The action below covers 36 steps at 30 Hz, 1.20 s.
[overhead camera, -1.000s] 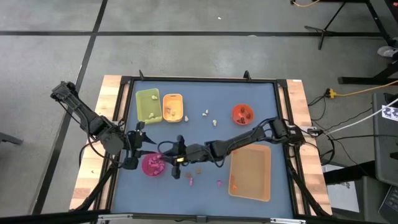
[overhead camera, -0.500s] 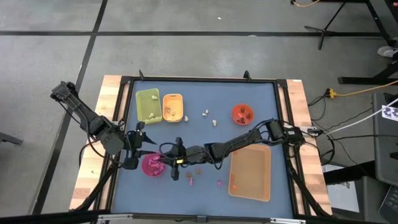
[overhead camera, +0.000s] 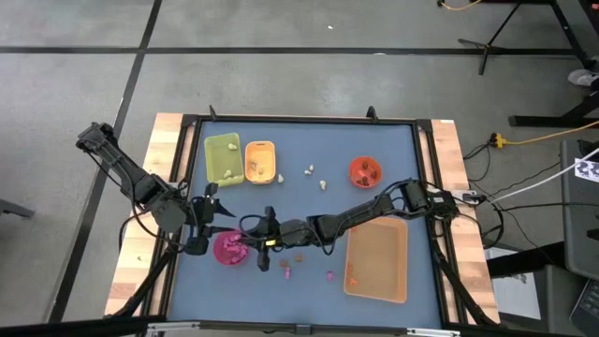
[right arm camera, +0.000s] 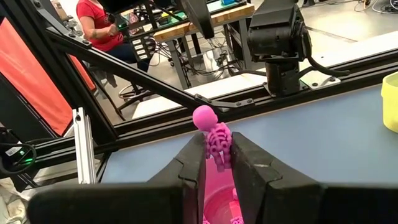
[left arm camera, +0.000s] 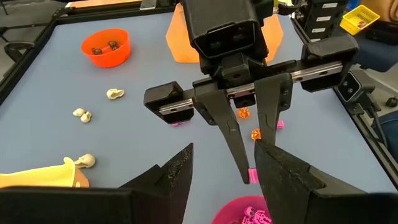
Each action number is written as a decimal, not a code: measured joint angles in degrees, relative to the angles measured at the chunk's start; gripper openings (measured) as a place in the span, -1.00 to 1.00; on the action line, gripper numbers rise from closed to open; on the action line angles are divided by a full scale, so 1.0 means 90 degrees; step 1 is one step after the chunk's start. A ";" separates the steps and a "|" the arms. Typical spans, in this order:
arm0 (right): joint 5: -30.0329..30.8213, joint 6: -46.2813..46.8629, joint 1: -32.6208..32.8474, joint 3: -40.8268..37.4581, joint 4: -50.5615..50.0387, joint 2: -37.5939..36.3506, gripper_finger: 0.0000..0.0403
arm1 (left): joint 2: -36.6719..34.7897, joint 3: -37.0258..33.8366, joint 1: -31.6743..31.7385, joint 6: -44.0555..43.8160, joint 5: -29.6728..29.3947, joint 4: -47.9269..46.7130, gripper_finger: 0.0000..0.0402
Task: Sort Halloween decoration
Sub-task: Put the pink skeleton toy into the red bowl, then put the small white skull toy into the yellow bin
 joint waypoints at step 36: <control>-0.0595 -0.0792 -0.0027 0.0000 -0.1279 -0.0496 -0.12 | 0.0000 0.0000 0.0000 -0.0011 -0.0012 0.0386 -0.22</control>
